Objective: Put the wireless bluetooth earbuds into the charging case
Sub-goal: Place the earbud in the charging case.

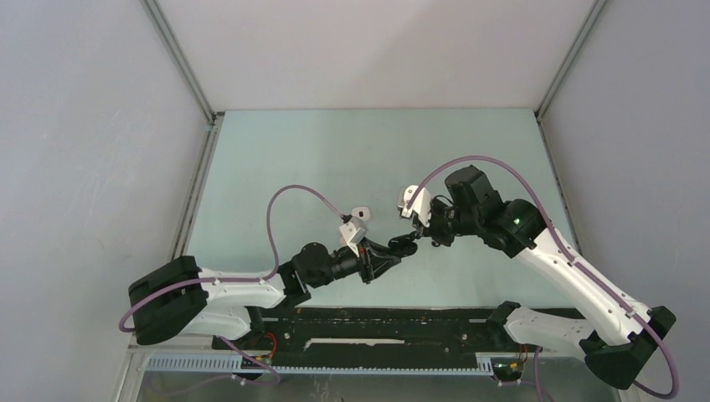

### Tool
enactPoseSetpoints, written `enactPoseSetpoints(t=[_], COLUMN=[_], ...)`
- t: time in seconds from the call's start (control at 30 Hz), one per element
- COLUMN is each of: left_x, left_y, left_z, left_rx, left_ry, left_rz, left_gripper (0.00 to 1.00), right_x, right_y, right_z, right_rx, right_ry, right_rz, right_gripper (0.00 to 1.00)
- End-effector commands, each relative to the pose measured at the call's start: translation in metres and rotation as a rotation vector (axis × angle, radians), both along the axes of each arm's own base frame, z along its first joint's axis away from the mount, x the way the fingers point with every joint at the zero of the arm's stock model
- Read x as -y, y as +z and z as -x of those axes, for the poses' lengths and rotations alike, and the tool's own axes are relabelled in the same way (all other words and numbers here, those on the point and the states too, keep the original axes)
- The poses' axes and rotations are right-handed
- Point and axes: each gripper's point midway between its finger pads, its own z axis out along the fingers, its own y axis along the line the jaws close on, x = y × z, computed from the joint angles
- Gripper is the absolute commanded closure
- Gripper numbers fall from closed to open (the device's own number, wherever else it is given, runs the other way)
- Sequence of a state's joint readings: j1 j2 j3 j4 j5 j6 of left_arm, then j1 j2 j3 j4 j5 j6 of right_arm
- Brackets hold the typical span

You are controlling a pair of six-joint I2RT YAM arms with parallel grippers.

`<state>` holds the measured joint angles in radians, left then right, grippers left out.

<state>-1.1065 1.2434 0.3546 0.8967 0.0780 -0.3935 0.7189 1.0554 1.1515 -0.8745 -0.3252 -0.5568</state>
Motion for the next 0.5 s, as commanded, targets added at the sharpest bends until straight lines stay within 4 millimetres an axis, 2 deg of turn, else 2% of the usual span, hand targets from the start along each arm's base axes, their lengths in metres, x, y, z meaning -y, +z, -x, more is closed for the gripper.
enactPoseSetpoints(t=[0.0, 0.47], left_x=[0.002, -0.006], left_y=[0.034, 0.035], left_z=[-0.006, -0.008], left_rx=[0.037, 0.048], left_ry=[0.018, 0.038], left_rz=[0.099, 0.106], left_gripper=[1.0, 1.0], right_x=[-0.009, -0.022], right_y=[0.009, -0.002], right_z=[-0.001, 0.01], right_rx=[0.038, 0.009], right_ry=[0.029, 0.1], right_rz=[-0.038, -0.012], right_gripper=[1.0, 1.0])
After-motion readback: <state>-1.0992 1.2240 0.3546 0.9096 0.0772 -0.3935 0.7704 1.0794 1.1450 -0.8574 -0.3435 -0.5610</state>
